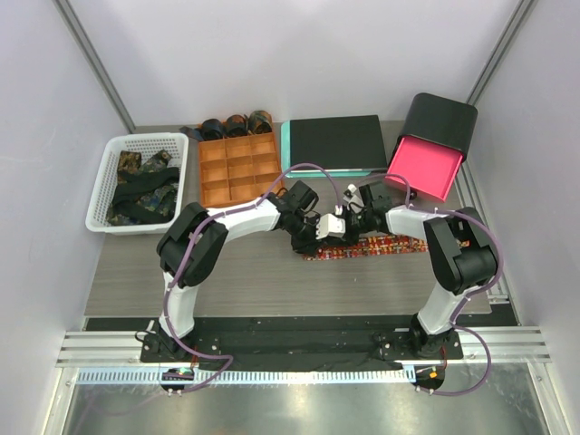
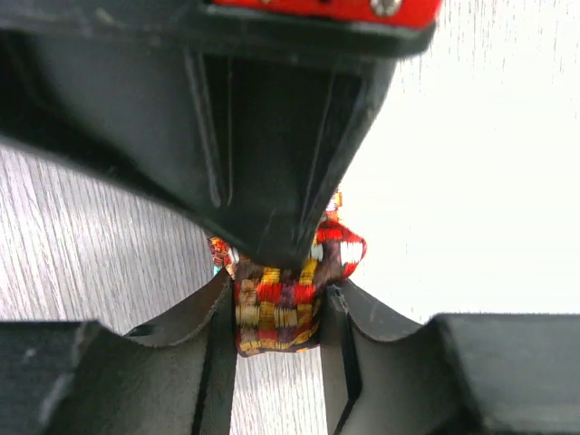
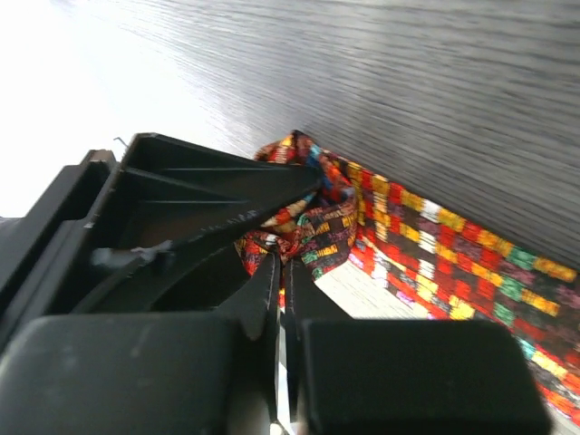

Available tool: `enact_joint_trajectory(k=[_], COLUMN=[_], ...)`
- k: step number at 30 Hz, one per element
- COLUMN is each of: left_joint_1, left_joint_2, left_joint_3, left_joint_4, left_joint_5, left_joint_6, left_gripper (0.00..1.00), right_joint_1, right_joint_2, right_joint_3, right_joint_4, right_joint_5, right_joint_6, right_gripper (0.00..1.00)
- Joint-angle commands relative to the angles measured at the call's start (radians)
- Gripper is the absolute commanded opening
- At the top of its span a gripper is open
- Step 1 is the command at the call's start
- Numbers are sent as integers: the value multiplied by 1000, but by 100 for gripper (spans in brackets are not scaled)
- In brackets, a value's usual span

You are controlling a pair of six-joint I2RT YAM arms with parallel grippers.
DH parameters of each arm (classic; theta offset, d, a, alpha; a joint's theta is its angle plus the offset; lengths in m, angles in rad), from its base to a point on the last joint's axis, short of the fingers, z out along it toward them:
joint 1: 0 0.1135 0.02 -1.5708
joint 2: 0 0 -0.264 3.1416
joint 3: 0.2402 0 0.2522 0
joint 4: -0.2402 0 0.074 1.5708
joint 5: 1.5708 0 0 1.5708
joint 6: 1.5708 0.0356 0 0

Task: Roll the ties
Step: Roll the tie at the center of the board.

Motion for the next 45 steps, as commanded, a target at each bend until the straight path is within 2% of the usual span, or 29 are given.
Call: enact_joint_trajectory(k=[1, 3, 9, 12, 22, 33, 37, 38, 43, 45], left_joint_1=[4, 15, 56, 61, 41, -13, -16, -16, -16, -16], left_joint_2=[27, 15, -57, -71, -36, 1, 27, 31, 21, 16], left_joint_3=[-32, -32, -32, -32, -38, -12, 3, 12, -11, -27], left_joint_4=[-74, -71, -54, -41, 64, 104, 83, 52, 28, 26], left_joint_5=[-38, -26, 48, 60, 74, -19, -25, -25, -33, -39], left_joint_6=[6, -8, -55, -75, -135, -103, -86, -79, -45, -42], left_gripper=[38, 41, 63, 68, 74, 80, 72, 65, 49, 39], right_joint_1=[-15, -44, -67, -69, -63, -38, -30, -29, -23, -23], right_joint_2=[-14, -24, 28, 62, 140, 76, 39, 30, -5, -7], right_joint_3=[-1, -8, 16, 24, 30, 24, 27, 27, 48, 65], right_joint_4=[-43, -72, -123, -122, -81, -72, -50, -41, -34, -34], right_joint_5=[17, 31, 113, 141, 189, 153, 120, 104, 78, 60], right_joint_6=[-49, -79, -165, -186, -162, -132, -105, -88, -63, -59], right_gripper=[1, 1, 1, 1, 1, 1, 1, 2, 1, 2])
